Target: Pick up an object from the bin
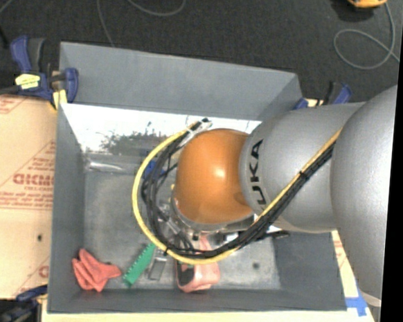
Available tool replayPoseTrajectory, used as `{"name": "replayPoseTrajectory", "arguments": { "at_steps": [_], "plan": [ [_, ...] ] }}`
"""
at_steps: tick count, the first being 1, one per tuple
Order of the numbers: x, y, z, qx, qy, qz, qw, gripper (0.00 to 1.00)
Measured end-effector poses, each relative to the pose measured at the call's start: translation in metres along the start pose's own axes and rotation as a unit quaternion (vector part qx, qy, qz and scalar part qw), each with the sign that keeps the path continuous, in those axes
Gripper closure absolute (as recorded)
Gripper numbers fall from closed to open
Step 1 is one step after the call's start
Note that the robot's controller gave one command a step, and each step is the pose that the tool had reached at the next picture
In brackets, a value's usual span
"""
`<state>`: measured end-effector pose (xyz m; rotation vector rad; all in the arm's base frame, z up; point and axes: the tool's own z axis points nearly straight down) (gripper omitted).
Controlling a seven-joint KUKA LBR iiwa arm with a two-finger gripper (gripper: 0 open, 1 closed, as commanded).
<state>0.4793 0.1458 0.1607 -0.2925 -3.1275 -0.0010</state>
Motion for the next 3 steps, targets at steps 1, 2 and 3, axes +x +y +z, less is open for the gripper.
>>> {"name": "replayPoseTrajectory", "arguments": {
  "at_steps": [1, 2, 3],
  "plan": [
    [-0.004, -0.013, -0.030, -0.003, -0.0059, 0.049, 0.9988, 0.00],
    [-0.005, -0.012, 0.004, -0.001, -0.0032, 0.031, 0.9995, 0.00],
    [-0.006, -0.014, 0.047, -0.001, -0.0069, -0.106, 0.9943, 0.00]
  ]
}}
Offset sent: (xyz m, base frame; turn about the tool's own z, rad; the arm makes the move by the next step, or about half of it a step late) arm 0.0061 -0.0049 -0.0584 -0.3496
